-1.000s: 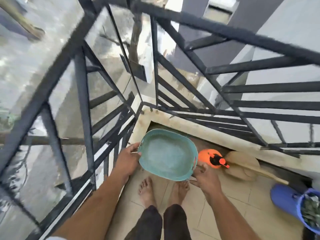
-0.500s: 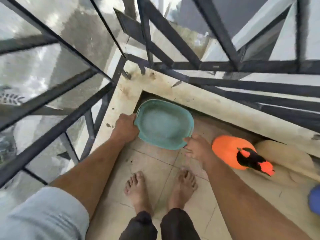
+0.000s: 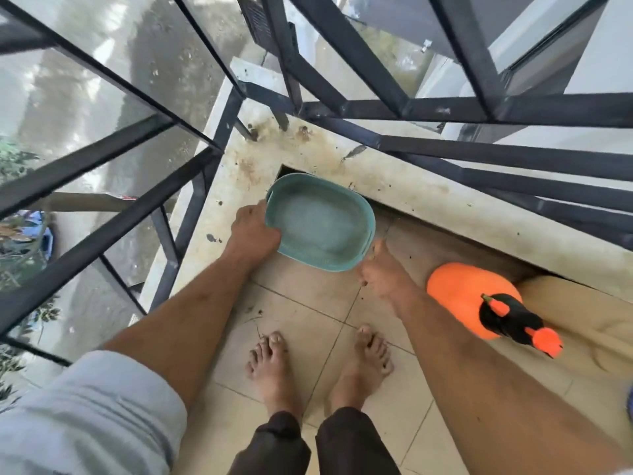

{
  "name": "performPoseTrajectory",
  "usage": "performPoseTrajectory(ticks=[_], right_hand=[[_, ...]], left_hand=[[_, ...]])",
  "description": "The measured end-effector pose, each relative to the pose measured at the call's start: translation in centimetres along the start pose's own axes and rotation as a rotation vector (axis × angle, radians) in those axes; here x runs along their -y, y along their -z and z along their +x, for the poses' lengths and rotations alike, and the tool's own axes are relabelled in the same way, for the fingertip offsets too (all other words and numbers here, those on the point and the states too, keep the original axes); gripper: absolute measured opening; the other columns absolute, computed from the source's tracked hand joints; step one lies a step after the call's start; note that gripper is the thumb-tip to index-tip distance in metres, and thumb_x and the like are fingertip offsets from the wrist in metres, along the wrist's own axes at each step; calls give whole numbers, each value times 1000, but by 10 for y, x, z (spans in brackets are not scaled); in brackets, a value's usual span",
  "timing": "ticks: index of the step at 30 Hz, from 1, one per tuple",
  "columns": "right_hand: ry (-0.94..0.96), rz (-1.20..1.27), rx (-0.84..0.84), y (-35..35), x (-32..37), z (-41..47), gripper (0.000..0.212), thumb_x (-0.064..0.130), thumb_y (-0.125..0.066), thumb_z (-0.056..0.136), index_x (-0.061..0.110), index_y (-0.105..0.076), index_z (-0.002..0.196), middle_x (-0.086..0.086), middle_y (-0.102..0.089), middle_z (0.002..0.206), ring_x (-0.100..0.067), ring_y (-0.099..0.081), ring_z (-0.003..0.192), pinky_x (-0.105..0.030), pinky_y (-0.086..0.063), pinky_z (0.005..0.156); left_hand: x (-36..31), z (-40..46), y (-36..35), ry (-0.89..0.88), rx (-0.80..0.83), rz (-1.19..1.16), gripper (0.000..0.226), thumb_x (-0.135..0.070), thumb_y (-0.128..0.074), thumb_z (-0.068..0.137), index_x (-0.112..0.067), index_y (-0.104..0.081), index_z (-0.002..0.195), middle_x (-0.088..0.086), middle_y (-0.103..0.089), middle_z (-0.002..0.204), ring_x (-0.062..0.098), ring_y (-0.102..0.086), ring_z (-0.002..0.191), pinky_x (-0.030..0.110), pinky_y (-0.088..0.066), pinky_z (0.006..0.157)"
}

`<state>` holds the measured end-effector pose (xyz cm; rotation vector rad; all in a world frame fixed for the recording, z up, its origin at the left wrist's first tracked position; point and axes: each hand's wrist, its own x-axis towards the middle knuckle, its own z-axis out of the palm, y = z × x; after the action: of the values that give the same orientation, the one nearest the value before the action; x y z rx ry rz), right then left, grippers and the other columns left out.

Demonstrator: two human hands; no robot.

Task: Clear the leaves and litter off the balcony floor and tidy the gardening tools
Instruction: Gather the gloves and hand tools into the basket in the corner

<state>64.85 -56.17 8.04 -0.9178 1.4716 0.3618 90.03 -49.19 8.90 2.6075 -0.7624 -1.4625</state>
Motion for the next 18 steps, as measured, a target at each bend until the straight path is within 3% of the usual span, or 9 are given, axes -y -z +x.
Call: performPoseTrajectory(ticks=[2, 5, 11, 13, 18], right_hand=[[54, 104, -74, 3, 4, -22, 105, 9, -66, 93, 29, 5, 168, -4, -56, 147, -20, -60, 110, -36, -48, 84], [159, 193, -138, 4, 10, -68, 102, 32, -74, 95, 32, -2, 168, 10, -28, 169, -14, -35, 151, -32, -34, 110], [233, 234, -221, 27, 41, -229, 80, 39, -62, 103, 29, -16, 168, 8, -28, 170, -12, -34, 152, -30, -31, 117], [245, 244, -244, 35, 52, -295, 77, 38, -61, 104, 30, -17, 167, 7, -27, 170, -12, -31, 154, -30, -28, 121], [287, 188, -314, 51, 69, -427, 75, 37, -60, 104, 29, -21, 167, 2, -41, 162, -14, -42, 146, -25, -32, 109]], left_hand=[[-18, -28, 5, -4, 2, 25, 71, -37, -62, 91, -28, -40, 158, 14, -39, 157, 39, -39, 144, 54, -37, 121], [-54, -85, 17, -70, 10, 43, 78, -42, -63, 99, -21, -30, 166, 14, -32, 165, 38, -33, 150, 50, -29, 126], [-118, -233, 74, -288, 44, 122, 71, -51, -60, 103, -16, -40, 161, 12, -35, 166, 28, -28, 155, 33, -19, 124], [-135, -286, 98, -338, 75, 168, 72, -61, -55, 99, -18, -46, 157, 9, -40, 164, 26, -31, 154, 33, -22, 122], [-171, -397, 151, -451, 121, 271, 68, -62, -57, 102, -15, -55, 152, 10, -52, 156, 30, -45, 146, 36, -31, 118]])
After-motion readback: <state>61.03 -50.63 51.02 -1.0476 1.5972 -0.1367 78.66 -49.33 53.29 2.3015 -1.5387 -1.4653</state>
